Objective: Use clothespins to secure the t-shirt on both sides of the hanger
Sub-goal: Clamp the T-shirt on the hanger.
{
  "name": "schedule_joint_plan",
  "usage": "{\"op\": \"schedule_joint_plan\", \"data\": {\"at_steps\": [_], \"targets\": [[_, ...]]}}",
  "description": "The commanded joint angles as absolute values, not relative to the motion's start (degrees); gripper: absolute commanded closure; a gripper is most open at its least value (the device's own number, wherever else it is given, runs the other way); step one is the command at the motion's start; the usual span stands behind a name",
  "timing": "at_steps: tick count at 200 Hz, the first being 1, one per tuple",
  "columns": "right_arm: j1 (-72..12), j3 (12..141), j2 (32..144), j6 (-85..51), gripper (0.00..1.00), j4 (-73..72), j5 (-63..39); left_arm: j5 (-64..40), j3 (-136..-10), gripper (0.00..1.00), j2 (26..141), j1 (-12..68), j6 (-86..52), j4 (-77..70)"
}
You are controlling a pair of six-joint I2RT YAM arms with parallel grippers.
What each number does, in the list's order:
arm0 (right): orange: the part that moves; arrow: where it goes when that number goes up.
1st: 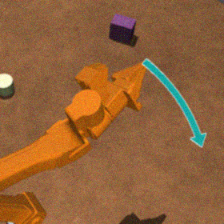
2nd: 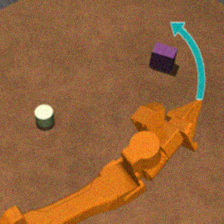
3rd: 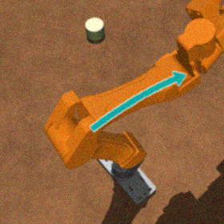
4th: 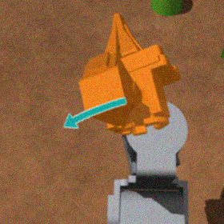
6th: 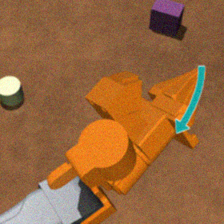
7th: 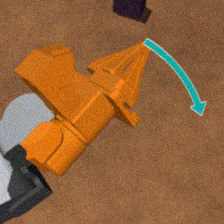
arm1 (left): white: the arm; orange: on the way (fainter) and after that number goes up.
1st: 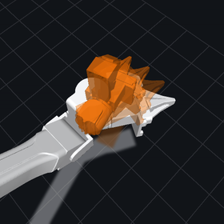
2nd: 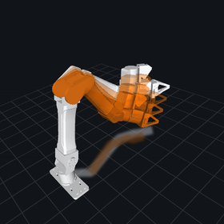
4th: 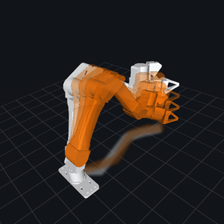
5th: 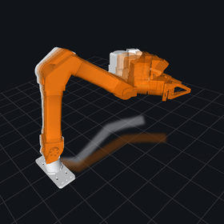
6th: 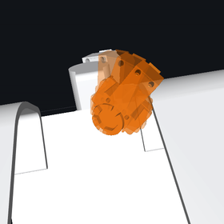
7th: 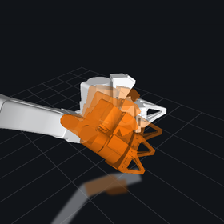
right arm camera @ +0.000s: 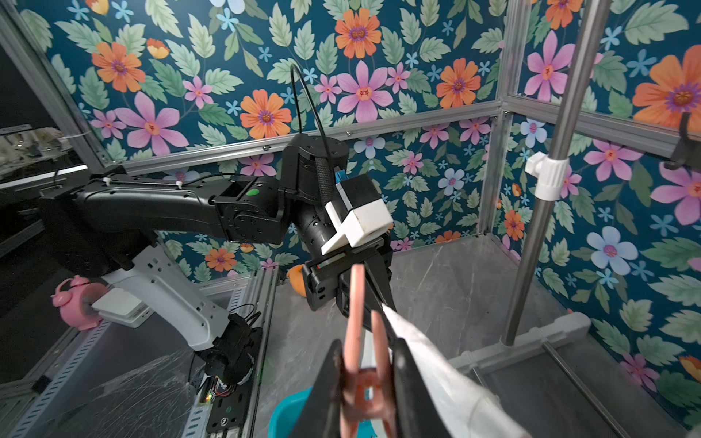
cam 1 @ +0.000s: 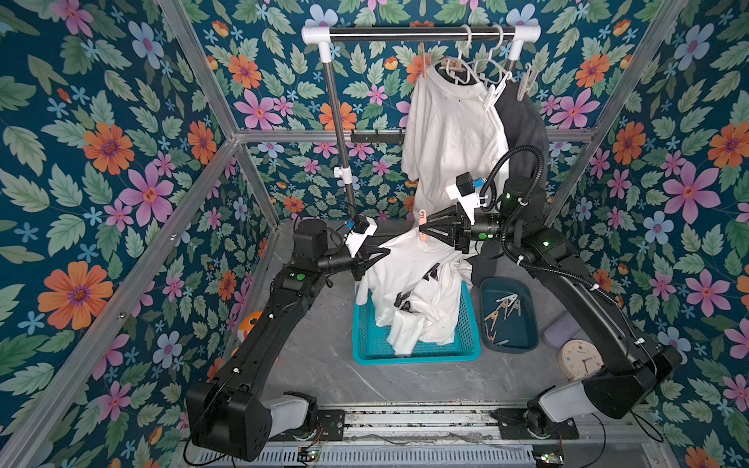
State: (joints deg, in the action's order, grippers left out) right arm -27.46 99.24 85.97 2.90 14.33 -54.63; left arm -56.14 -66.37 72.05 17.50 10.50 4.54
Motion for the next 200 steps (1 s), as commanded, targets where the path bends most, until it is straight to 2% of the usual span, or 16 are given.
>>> {"op": "schedule_joint_plan", "data": {"at_steps": [1, 200], "targets": [[-27.9, 101.8, 88.0, 4.6, 1.00, 14.5, -60.8, -58.1, -66.8, 1.00, 71.7, 17.5, 11.4, 3.4], [-30.5, 118.5, 103.8, 18.3, 1.00, 32.0, -58.5, -59.4, -70.2, 1.00, 74.1, 17.5, 14.0, 5.6]]}}
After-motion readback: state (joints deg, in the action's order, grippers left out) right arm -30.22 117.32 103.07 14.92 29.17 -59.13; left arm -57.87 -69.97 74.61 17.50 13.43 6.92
